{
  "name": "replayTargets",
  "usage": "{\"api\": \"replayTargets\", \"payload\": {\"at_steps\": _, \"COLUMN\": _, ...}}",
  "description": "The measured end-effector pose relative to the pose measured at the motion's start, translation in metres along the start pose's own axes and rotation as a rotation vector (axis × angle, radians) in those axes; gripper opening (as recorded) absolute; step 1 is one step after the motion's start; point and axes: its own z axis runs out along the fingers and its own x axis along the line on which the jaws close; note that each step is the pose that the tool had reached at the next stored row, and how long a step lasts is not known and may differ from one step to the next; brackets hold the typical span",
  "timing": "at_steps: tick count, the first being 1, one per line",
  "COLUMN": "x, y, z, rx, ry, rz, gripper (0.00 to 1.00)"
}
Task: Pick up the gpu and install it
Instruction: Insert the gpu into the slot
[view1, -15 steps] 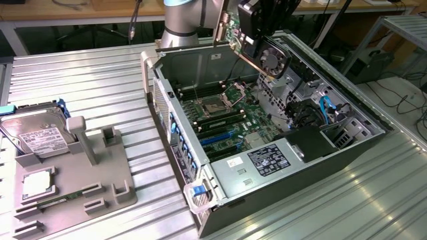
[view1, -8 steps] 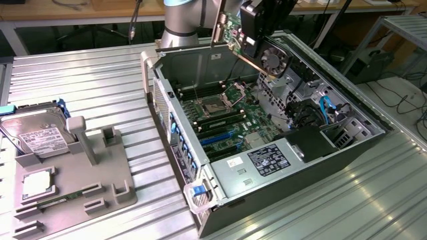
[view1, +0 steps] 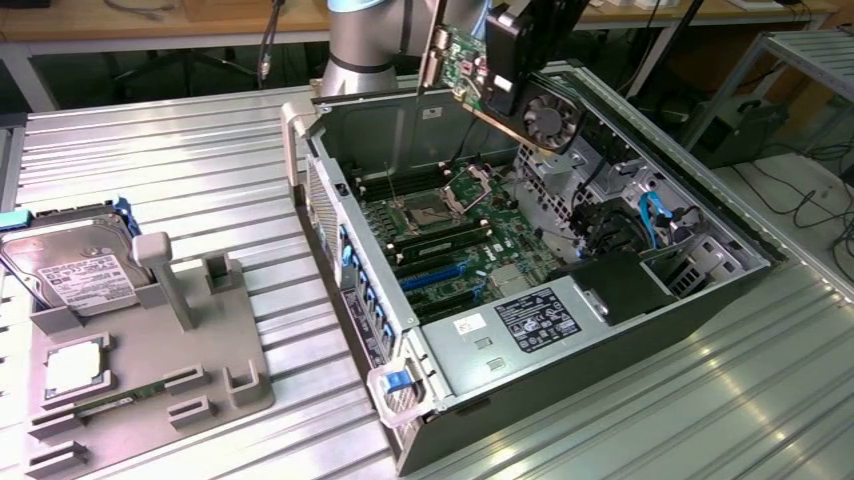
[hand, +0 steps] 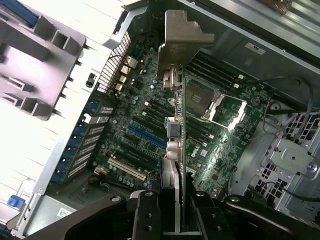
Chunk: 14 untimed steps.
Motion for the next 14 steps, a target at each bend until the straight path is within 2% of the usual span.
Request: {"api": "replayTargets", "payload": {"at_steps": 14, "x": 0.0000, "y": 0.0000, "z": 0.0000, "rx": 0.0010, "ry": 0.0061, "rz": -0.160, "gripper": 0.28}}
